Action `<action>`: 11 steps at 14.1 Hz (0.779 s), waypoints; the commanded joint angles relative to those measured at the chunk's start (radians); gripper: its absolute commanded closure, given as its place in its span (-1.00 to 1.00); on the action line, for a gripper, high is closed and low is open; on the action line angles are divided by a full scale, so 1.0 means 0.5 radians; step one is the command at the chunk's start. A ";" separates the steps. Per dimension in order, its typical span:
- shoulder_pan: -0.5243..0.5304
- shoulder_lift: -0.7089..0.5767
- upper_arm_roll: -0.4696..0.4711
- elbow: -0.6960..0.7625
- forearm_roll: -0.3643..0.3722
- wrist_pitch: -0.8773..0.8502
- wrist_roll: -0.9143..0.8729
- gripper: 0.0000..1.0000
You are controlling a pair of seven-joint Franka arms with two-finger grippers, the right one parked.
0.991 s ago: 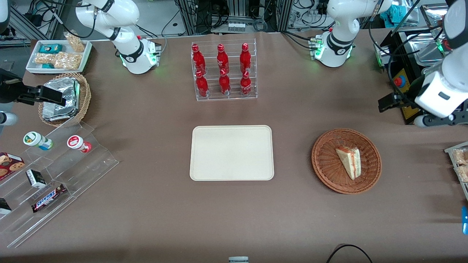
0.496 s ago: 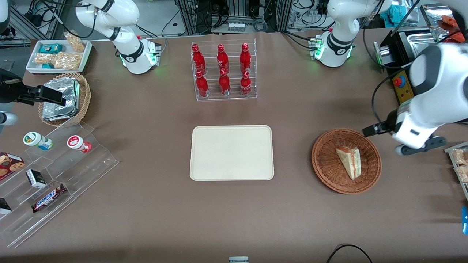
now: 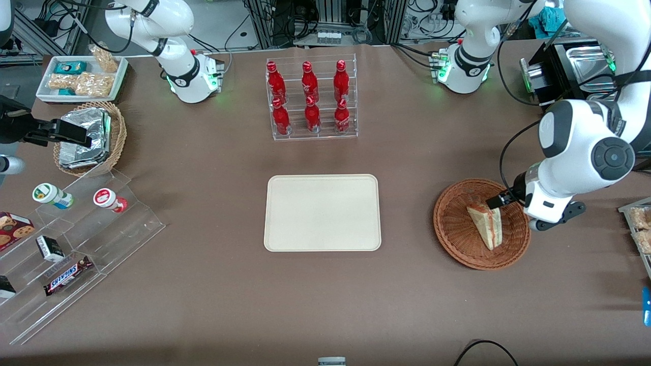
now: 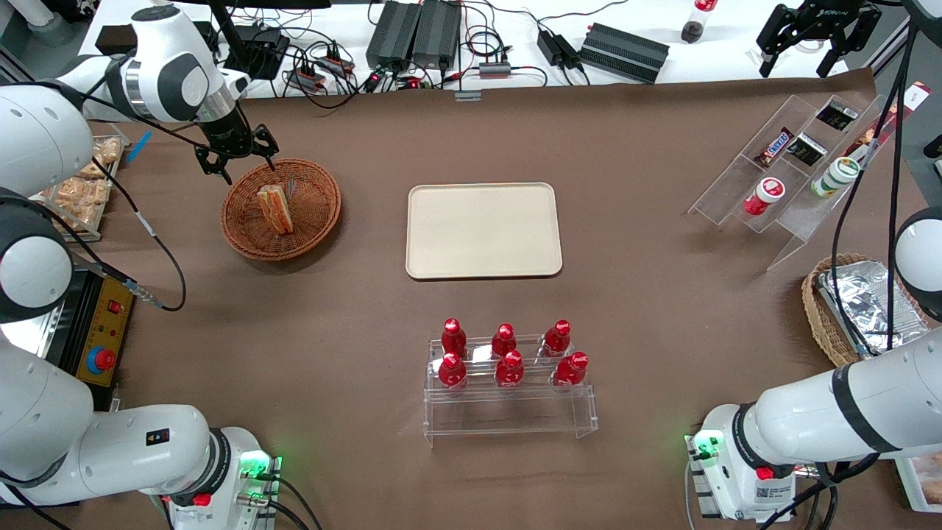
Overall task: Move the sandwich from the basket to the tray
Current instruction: 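Move the left gripper down over the wrapped sandwich in the wicker basket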
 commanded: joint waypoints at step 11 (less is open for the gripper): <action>0.033 0.329 -0.012 -0.131 -0.016 0.661 -0.041 -1.00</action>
